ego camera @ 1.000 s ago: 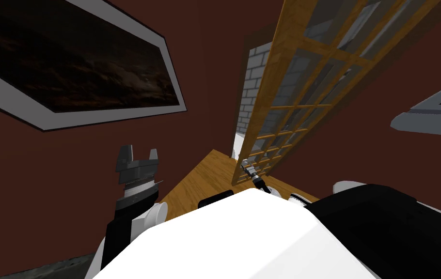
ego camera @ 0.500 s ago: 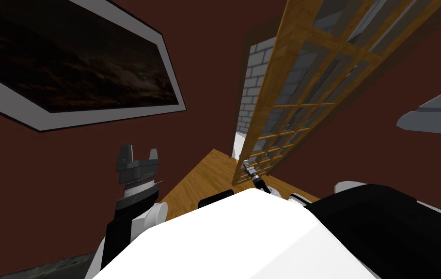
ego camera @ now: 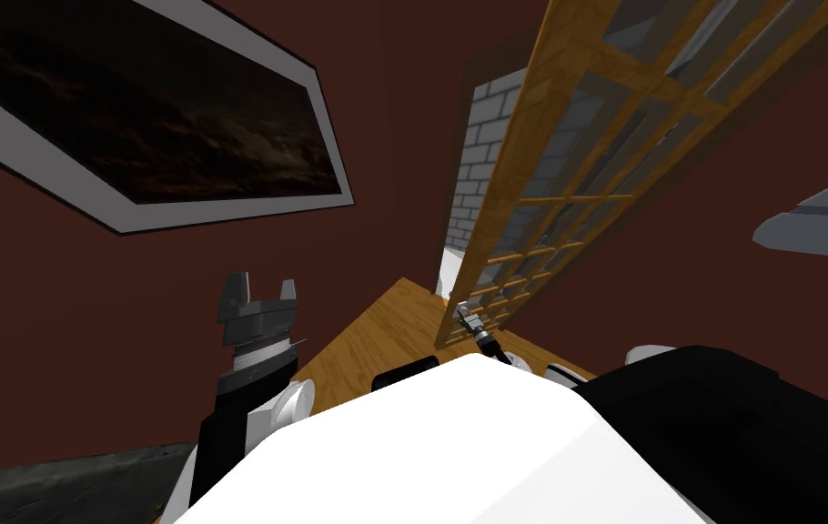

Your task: Pull the door open

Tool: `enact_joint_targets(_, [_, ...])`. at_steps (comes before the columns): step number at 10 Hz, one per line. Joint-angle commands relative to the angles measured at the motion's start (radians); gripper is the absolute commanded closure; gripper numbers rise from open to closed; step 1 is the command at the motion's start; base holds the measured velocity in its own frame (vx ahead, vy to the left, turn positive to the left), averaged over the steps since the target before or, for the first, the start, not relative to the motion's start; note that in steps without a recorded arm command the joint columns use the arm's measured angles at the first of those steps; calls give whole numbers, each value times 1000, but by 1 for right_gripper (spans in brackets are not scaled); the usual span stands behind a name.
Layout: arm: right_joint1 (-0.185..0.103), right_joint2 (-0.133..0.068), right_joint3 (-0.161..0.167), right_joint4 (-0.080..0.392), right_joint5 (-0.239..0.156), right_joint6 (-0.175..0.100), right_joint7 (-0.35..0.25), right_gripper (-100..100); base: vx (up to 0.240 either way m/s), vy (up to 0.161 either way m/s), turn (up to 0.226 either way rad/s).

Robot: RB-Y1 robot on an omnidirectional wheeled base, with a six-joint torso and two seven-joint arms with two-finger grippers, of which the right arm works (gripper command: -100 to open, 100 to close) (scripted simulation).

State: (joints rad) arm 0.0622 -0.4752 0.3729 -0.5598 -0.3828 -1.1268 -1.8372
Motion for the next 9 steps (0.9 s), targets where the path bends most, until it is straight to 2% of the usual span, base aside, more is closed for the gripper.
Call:
enact_joint_targets(1, [19,-16,14,-6,8,-24,-15,100,-182,-78,125])
enact_joint_targets(3, [34,-33,34,0,20,-59,-37,100,-191,-77,131])
enact_joint_targets(6, [48,-50,54,6,31,-93,-58,100,-179,-64,90])
enact_joint_targets(7, [45,-42,53,7,30,-80,-52,100,-75,-19,23])
enact_joint_targets(9, [49,-44,57,13,35,-91,-58,100,-174,-54,167])
